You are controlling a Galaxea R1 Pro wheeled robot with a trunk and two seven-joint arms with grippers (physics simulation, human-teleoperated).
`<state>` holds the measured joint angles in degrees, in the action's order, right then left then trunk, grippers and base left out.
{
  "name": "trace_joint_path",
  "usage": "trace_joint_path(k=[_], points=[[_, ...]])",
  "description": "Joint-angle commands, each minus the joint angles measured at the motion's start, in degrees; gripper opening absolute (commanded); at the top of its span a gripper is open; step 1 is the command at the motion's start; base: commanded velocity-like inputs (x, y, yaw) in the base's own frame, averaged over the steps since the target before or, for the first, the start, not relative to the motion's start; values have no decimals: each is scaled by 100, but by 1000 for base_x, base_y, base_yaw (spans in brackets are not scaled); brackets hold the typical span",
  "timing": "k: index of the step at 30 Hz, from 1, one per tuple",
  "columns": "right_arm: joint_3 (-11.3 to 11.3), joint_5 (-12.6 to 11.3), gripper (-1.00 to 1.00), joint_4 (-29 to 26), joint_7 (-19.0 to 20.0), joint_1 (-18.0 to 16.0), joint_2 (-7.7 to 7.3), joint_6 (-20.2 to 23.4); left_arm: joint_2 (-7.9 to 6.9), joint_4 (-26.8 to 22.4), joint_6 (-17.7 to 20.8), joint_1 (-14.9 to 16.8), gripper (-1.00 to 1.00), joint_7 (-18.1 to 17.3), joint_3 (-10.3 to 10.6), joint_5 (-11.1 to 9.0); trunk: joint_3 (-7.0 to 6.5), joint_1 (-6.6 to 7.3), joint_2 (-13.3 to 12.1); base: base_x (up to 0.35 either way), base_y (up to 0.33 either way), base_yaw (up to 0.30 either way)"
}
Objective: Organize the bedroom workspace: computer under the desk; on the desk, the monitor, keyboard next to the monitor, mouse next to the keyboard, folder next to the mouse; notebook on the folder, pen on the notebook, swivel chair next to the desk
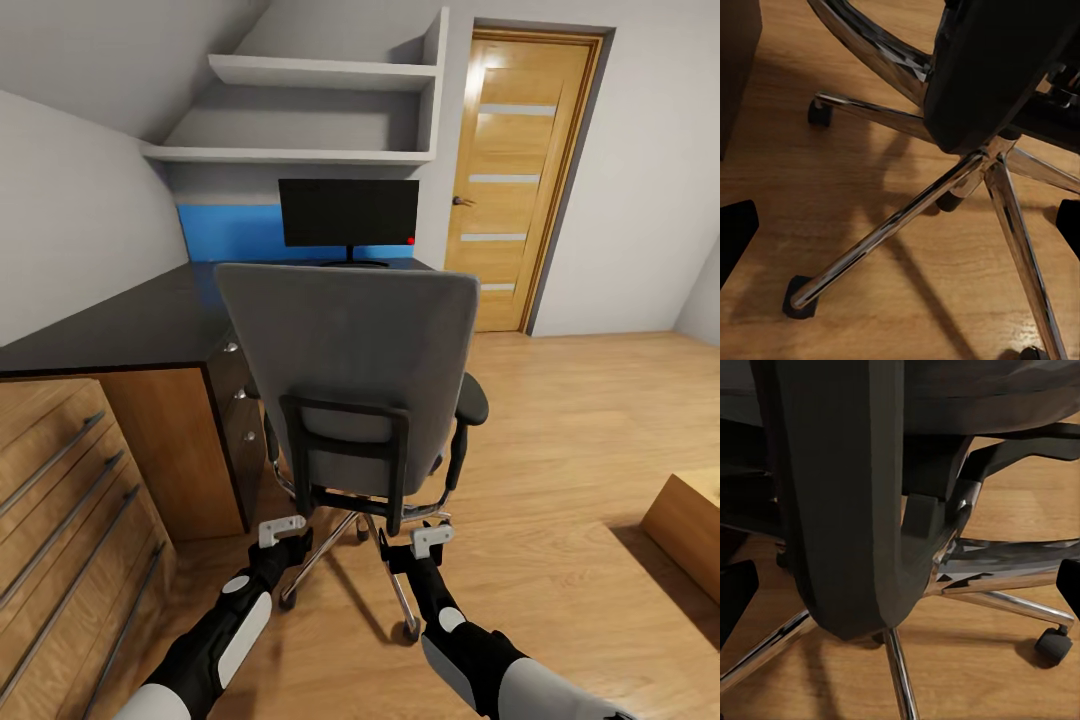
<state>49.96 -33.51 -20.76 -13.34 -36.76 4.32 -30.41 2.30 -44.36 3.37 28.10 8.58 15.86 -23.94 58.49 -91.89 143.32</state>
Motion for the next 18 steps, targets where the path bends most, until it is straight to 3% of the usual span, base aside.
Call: trace_joint_path(k=[1,18], points=[[49,-24,100,1,-46,-7,-1,-18,-5,-11,21,2,100,42,23,-49,5,1,2,0,0,0],[49,-24,100,1,-46,-7,-1,-18,2,-10,24,2,100,47,24,-49,5,1,2,75,0,0]])
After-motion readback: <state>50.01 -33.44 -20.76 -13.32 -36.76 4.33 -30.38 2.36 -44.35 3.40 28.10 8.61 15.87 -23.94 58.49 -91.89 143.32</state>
